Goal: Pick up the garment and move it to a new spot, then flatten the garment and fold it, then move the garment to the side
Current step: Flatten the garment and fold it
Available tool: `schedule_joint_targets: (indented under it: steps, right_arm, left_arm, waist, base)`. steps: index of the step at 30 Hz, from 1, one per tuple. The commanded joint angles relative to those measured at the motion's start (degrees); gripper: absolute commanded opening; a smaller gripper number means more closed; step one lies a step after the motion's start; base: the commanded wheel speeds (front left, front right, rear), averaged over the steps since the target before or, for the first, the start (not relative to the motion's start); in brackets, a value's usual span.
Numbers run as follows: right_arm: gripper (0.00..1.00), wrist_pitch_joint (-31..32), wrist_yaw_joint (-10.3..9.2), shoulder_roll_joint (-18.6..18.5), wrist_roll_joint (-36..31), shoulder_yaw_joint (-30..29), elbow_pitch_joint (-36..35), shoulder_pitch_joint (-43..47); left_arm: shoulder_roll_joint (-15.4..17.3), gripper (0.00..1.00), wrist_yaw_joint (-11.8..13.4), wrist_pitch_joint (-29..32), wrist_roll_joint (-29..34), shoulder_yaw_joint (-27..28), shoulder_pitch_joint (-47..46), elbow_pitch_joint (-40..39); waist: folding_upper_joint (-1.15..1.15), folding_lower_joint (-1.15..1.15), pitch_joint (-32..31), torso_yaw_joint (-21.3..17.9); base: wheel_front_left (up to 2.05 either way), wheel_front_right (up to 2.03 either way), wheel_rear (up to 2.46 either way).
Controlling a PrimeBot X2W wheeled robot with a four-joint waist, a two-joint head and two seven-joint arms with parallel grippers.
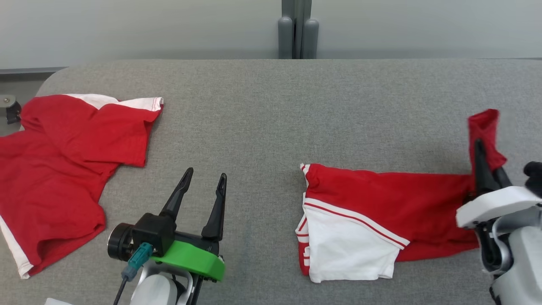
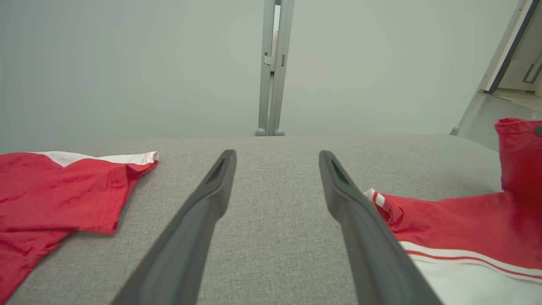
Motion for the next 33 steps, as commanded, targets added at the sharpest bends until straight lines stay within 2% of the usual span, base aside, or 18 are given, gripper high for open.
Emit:
schedule_joint_targets:
  steps: [1, 5, 10, 16, 24, 31, 32, 33]
  right_arm:
    - [0.00, 0.9, -0.11, 1.0, -0.6, 1.5, -2.4, 1.6]
    - [0.00, 3.1, -0.10, 4.5, -1.3, 5.8, -8.8, 4.2]
    - [0.00, 4.5, -0.08, 7.6, -3.3, 11.6, -11.9, 6.6]
    - [0.00, 4.4, -0.09, 10.0, -3.7, 16.3, -9.9, 7.3]
    - [0.00, 3.0, -0.09, 11.0, -5.2, 20.7, -3.7, 7.4]
    - [0.00, 2.9, -0.09, 11.5, -3.7, 24.9, -0.3, 7.7]
    - [0.07, 3.1, -0.09, 11.5, -3.5, 25.8, -0.1, 7.8]
    - [0.39, 3.4, -0.09, 11.4, -3.3, 26.5, 0.2, 7.8]
  left_arm:
    - [0.1, 1.00, -0.2, -0.2, 0.2, 0.2, -0.5, 0.1]
    - [0.1, 1.00, -0.4, -0.2, 0.7, -0.5, 0.3, 0.3]
    - [0.1, 1.00, -0.5, -0.2, 0.8, -0.3, 0.6, 0.1]
    - [0.1, 1.00, -0.6, -0.2, 0.5, -0.5, 0.5, 0.1]
    - [0.1, 1.00, -0.5, -0.2, 0.8, -1.3, 0.7, 0.5]
    - [0.1, 1.00, -0.2, -0.2, 0.3, -1.5, 1.1, 0.6]
    - [0.1, 1.00, -0.2, -0.2, 0.3, -1.4, 1.3, 0.6]
    - [0.1, 1.00, -0.2, -0.2, 0.3, -1.4, 1.4, 0.7]
  waist:
    - [0.00, 0.00, -0.8, 0.8]
    - [0.00, 0.00, -1.2, 1.8]
    - [0.00, 0.00, -1.1, 3.4]
    - [0.00, 0.00, -0.9, 5.3]
    - [0.00, 0.00, -0.8, 7.3]
    - [0.00, 0.00, -0.9, 7.7]
    - [0.00, 0.00, -1.0, 7.6]
    - [0.00, 0.00, -1.0, 7.4]
  base:
    - [0.00, 0.00, 0.00]
    - [0.00, 0.00, 0.00]
    - [0.00, 0.00, 0.00]
    - [0.00, 0.00, 0.00]
    - [0.00, 0.00, 0.00]
    - [0.00, 0.00, 0.00]
    - [0.00, 0.00, 0.00]
    - [0.00, 0.00, 0.00]
